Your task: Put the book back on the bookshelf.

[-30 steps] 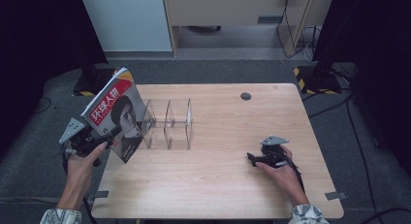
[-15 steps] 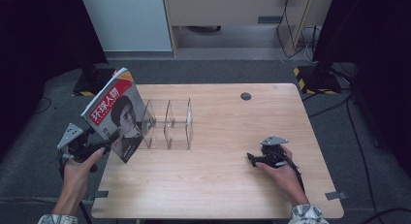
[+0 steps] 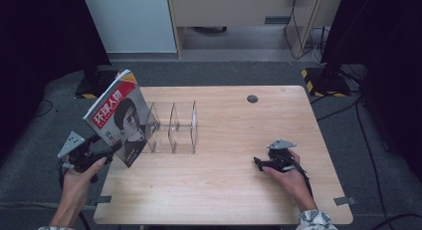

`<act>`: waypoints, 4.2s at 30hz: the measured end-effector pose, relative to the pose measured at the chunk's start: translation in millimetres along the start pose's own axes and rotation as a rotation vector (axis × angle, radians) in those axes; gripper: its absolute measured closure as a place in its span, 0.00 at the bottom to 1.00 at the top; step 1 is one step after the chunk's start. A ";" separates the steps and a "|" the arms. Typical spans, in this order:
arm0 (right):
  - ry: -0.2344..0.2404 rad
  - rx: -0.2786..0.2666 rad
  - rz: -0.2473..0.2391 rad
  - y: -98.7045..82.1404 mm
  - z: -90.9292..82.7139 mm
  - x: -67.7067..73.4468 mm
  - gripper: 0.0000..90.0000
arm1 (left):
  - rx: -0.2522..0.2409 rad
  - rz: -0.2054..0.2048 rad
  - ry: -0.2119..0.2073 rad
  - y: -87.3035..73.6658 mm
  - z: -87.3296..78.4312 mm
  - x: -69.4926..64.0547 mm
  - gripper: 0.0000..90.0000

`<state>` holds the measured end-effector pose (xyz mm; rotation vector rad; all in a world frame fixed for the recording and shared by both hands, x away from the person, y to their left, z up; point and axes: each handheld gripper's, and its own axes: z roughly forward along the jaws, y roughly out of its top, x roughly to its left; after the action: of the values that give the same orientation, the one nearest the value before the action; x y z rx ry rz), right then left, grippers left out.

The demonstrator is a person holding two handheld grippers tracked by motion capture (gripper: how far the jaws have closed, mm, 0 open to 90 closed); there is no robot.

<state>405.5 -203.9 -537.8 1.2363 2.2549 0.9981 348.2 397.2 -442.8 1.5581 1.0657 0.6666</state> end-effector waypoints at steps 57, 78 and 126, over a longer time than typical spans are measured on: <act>0.006 0.003 -0.005 -0.3 -0.3 0.6 0.22 | 0.175 0.044 -0.035 -45.1 -7.4 -15.2 0.09; 0.007 0.004 -0.006 -0.3 -0.3 0.6 0.22 | 0.268 0.093 -0.103 -53.9 -14.2 -34.0 0.10; 0.011 0.006 -0.010 -0.5 -0.6 0.8 0.21 | 0.324 0.133 -0.230 -36.0 60.9 -84.3 0.06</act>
<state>404.5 -203.6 -537.8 1.2236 2.2718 0.9977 352.6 295.0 -483.4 1.9472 0.9343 0.4019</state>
